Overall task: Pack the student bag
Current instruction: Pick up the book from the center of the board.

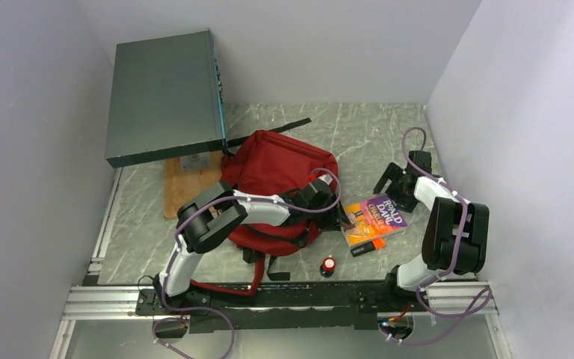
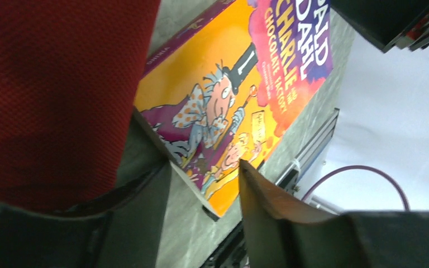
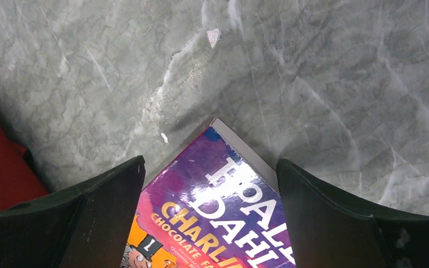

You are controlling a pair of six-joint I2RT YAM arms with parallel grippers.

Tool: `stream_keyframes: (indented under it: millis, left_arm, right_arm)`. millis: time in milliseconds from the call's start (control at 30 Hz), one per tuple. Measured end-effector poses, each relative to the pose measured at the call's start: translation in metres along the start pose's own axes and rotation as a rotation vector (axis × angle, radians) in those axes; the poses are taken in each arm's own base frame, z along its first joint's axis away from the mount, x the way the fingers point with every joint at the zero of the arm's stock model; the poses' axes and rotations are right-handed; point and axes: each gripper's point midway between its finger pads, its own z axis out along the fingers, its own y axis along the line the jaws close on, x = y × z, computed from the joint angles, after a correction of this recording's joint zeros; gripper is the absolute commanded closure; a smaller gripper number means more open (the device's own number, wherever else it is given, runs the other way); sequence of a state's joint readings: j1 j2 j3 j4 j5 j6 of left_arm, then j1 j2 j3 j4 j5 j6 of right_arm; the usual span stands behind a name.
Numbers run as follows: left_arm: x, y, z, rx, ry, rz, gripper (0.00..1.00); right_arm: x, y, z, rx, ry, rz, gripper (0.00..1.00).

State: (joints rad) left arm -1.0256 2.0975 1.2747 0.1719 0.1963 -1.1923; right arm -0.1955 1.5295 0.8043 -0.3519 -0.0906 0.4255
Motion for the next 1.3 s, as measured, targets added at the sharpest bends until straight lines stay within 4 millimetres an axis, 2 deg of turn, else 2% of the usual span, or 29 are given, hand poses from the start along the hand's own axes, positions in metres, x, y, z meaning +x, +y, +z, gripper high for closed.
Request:
stream_keyframes:
  millis: [133,433,733,1000,1300]
  left_arm:
    - [-0.005,0.007,0.0,-0.007,-0.009,0.022,0.55]
    - [-0.019,0.007,-0.009,-0.058,-0.02,0.12,0.53]
    - [-0.035,-0.028,-0.039,-0.028,-0.065,0.189,0.53]
    - [-0.042,-0.058,-0.047,0.021,-0.067,0.2,0.53]
    - [-0.044,-0.059,-0.055,-0.014,-0.07,0.254,0.51]
  right_arm:
    - [-0.001,0.002,0.001,-0.015,-0.005,-0.006,0.14]
    - [0.003,0.009,-0.001,-0.084,-0.012,-0.016,0.17]
    - [0.013,0.012,-0.007,-0.137,-0.025,-0.027,0.19]
    - [0.012,0.013,-0.011,-0.148,-0.043,-0.035,0.2]
    - [0.021,0.02,-0.013,-0.21,-0.041,-0.033,0.23]
